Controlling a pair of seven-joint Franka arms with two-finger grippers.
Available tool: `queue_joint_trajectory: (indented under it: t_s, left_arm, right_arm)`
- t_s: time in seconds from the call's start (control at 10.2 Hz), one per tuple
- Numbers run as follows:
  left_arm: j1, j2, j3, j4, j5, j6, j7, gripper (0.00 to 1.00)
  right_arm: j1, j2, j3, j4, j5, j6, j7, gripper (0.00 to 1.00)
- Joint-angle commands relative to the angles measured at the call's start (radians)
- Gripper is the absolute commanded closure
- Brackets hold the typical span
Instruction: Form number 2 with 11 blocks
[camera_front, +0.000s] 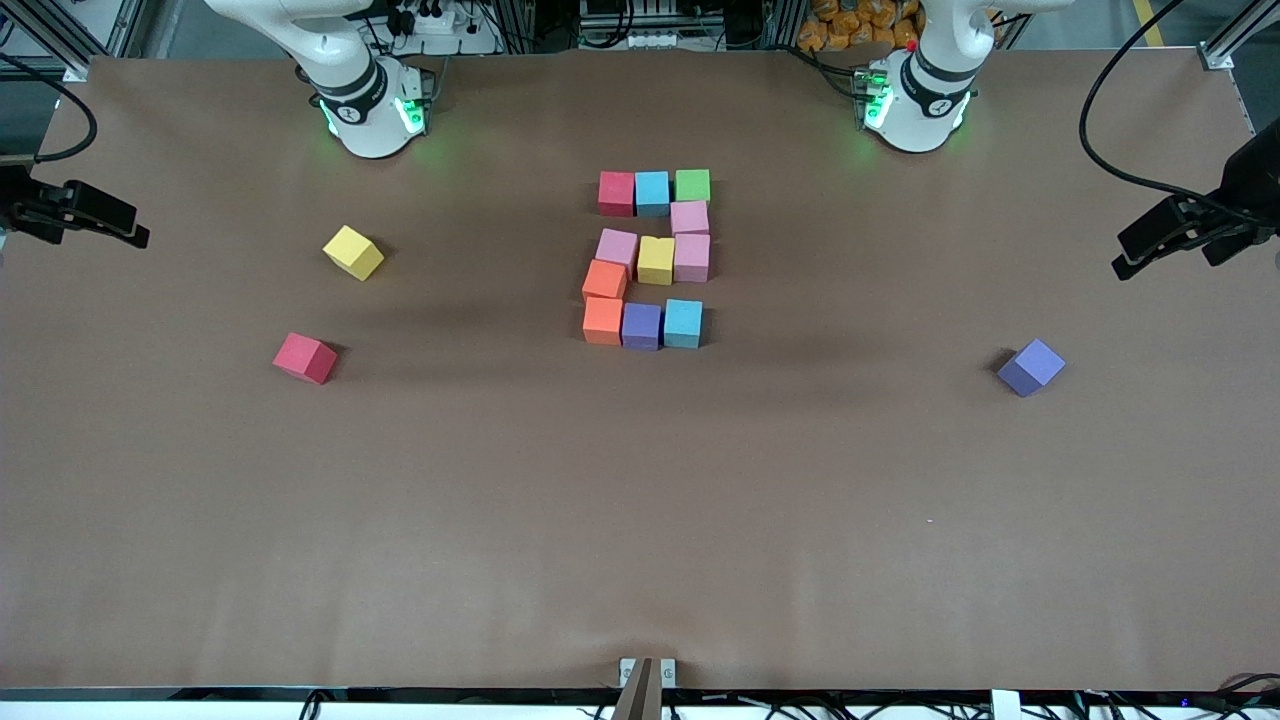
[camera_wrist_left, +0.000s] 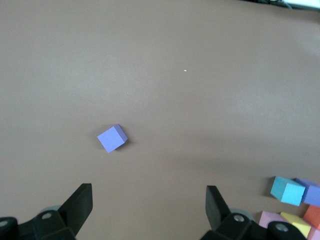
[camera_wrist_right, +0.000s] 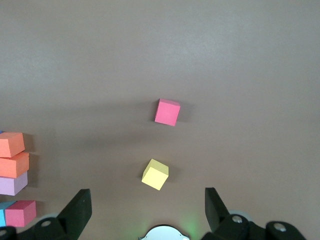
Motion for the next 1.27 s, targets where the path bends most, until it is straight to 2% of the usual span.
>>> queue_joint_trajectory:
  t_s: [0.0, 0.39, 1.17]
  left_arm:
    - [-0.024, -0.011, 0.013, -0.024, -0.006, -0.020, 0.036, 0.00]
    - [-0.078, -0.014, 0.004, -0.008, -0.004, -0.046, 0.048, 0.00]
    - [-0.081, -0.029, 0.004, 0.007, -0.003, -0.086, 0.065, 0.00]
  right_arm:
    - [-0.019, -0.027, 0.014, -0.023, 0.016, -0.001, 0.012, 0.00]
    - [-0.019, -0.027, 0.014, -0.023, 0.016, -0.003, 0.014, 0.00]
    - [-0.019, -0.027, 0.014, -0.023, 0.017, -0.003, 0.014, 0.00]
